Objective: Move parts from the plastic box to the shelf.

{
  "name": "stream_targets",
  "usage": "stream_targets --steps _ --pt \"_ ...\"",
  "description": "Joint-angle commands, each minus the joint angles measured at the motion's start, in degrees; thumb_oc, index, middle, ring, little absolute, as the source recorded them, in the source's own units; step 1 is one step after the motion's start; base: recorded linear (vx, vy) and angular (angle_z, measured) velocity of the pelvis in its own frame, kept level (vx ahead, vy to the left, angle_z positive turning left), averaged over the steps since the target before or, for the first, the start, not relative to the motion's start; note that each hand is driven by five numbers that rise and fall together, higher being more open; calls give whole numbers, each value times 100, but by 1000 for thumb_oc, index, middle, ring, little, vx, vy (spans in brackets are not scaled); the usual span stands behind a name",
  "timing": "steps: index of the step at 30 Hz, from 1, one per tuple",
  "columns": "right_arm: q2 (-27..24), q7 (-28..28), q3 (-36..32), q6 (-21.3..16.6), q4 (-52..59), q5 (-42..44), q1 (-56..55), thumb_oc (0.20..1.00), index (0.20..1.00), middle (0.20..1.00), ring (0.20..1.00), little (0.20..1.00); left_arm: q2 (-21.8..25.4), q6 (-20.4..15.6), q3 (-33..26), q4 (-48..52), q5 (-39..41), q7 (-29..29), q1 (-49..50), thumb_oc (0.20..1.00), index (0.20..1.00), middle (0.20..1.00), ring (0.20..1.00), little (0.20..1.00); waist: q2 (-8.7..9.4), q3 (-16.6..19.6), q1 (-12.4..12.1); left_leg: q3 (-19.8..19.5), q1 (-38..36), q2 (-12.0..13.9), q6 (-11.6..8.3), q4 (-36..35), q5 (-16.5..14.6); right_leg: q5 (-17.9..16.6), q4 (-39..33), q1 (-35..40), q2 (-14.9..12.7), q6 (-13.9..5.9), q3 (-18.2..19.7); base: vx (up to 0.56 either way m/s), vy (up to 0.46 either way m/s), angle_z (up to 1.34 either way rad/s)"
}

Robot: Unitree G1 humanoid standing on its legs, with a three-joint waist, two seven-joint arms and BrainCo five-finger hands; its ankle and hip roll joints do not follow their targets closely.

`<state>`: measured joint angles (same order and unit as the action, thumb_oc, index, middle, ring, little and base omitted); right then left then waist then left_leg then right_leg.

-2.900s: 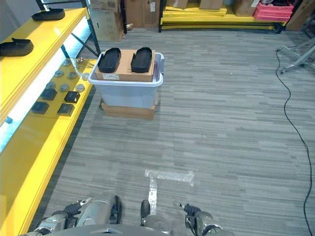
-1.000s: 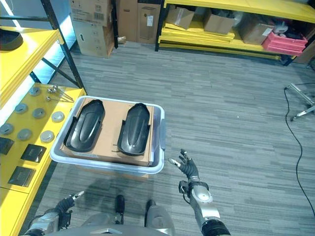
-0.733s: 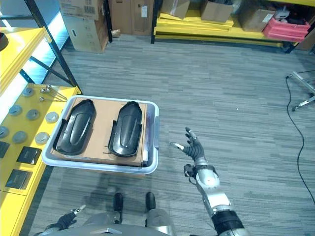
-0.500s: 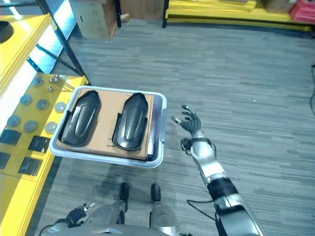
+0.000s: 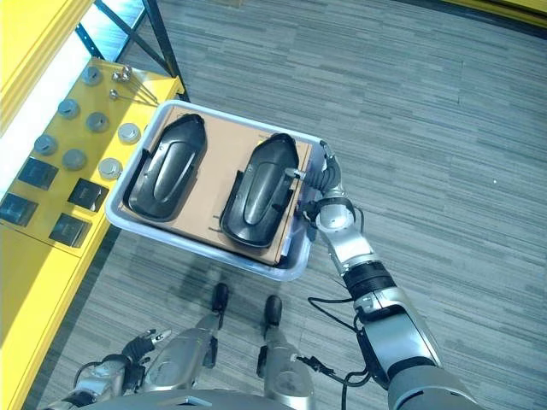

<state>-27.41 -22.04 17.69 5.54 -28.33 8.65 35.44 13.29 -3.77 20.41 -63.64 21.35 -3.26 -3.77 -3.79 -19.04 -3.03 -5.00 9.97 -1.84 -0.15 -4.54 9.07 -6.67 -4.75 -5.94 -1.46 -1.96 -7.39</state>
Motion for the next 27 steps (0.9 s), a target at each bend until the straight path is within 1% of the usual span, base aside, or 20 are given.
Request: stream_targets --steps 1,3,6,8,9,10,11,12,13,15,17,19,20,22,27 --pt "-78 -194 261 33 56 -305 205 1000 1000 1000 1000 1000 -47 -82 204 -199 257 48 -208 1000 1000 1000 1000 1000 197 195 -3 99 -29 155 -207 -46 -195 -128 -14 -218 -493 -267 184 -18 32 3" --pt "-46 -88 450 280 -247 -472 317 1000 1000 1000 1000 1000 -49 -114 226 -182 403 67 -275 1000 1000 1000 1000 1000 168 169 -26 108 13 146 -226 -46 -189 -131 -21 -234 -509 -272 155 -26 44 8" --pt "-22 317 660 640 -565 -517 442 1000 1000 1000 1000 1000 -33 -80 259 -118 500 49 -308 1000 1000 1000 1000 1000 142 135 -64 112 58 139 -248 -46 -180 -143 -25 -260 -539 -287 117 -29 27 7" --pt "2 455 793 905 -758 -644 507 1000 1000 1000 1000 1000 -25 -48 284 -88 488 35 -326 1000 1000 1000 1000 1000 127 116 -91 108 88 134 -261 -46 -173 -148 -25 -276 -554 -296 94 -31 16 4" --pt "7 638 912 1108 -956 -742 541 1000 1000 1000 1000 1000 -10 -30 321 -74 501 6 -335 1000 1000 1000 1000 1000 117 98 -110 114 108 135 -272 -46 -168 -151 -25 -284 -570 -304 67 -37 9 4" --pt "17 820 1020 1212 -1101 -770 565 1000 1000 1000 1000 1000 -10 -16 346 -68 501 -6 -339 1000 1000 1000 1000 1000 113 88 -125 123 126 138 -280 -46 -163 -154 -25 -291 -579 -309 45 -47 6 7" --pt "55 1335 1170 1440 -1325 -1047 633 1000 1000 1000 1000 1000 -5 -4 388 -86 500 -32 -363 1000 1000 1000 1000 1000 115 77 -147 118 152 136 -290 -46 -156 -150 -25 -304 -583 -311 25 -32 1 6" --pt "58 1365 1195 1445 -1353 -1053 642 1000 1000 1000 1000 1000 -5 -4 391 -88 498 -34 -365 1000 1000 1000 1000 1000 115 75 -149 118 154 136 -292 -46 -154 -150 -25 -305 -584 -312 21 -28 0 6" --pt "91 1648 1378 1542 -1545 -1136 691 799 799 799 799 799 -7 0 414 -103 470 -59 -371 1000 1000 1000 1000 1000 110 70 -174 121 167 139 -305 -46 -139 -154 -25 -311 -592 -312 -1 0 0 0" --pt "154 2078 1576 1701 -1778 -1529 772 200 200 200 200 200 -14 -38 437 -129 404 -86 -367 1000 1000 1000 1000 1000 109 71 -210 130 177 144 -324 -46 -122 -163 -25 -308 -617 -318 -37 0 0 0" --pt "160 2251 1743 1718 -2080 -1622 830 200 200 200 200 200 -5 -96 466 -139 388 -113 -365 1000 1000 1000 1000 1000 103 87 -268 128 194 143 -332 -46 -104 -167 -25 -302 -636 -328 -80 0 0 0" --pt "154 2317 1795 1583 -2548 -1626 892 200 200 200 200 200 18 -148 514 -149 377 -151 -399 1000 1000 1000 1000 1000 98 112 -350 97 213 136 -331 -46 -90 -169 -25 -287 -664 -339 -151 -26 -43 3" --pt "141 2259 1781 1526 -2747 -1547 916 200 200 200 200 200 36 -152 557 -140 351 -163 -424 1000 1000 1000 1000 1000 88 123 -394 72 221 130 -324 -46 -87 -164 -25 -273 -677 -343 -196 -34 -44 12" --pt "93 2107 1672 1283 -3065 -1406 947 200 200 200 200 200 73 -176 603 -155 247 -195 -408 1000 1000 1000 1000 1000 85 167 -450 33 214 117 -320 -46 -80 -154 -25 -238 -689 -354 -245 -27 -35 18" --pt "81 1694 1420 796 -3126 -944 725 200 200 200 200 200 97 -250 588 -171 157 -97 -319 1000 1000 1000 1000 1000 128 312 -441 49 116 142 -331 -46 -98 -131 -25 -134 -699 -386 -263 -7 -18 12"
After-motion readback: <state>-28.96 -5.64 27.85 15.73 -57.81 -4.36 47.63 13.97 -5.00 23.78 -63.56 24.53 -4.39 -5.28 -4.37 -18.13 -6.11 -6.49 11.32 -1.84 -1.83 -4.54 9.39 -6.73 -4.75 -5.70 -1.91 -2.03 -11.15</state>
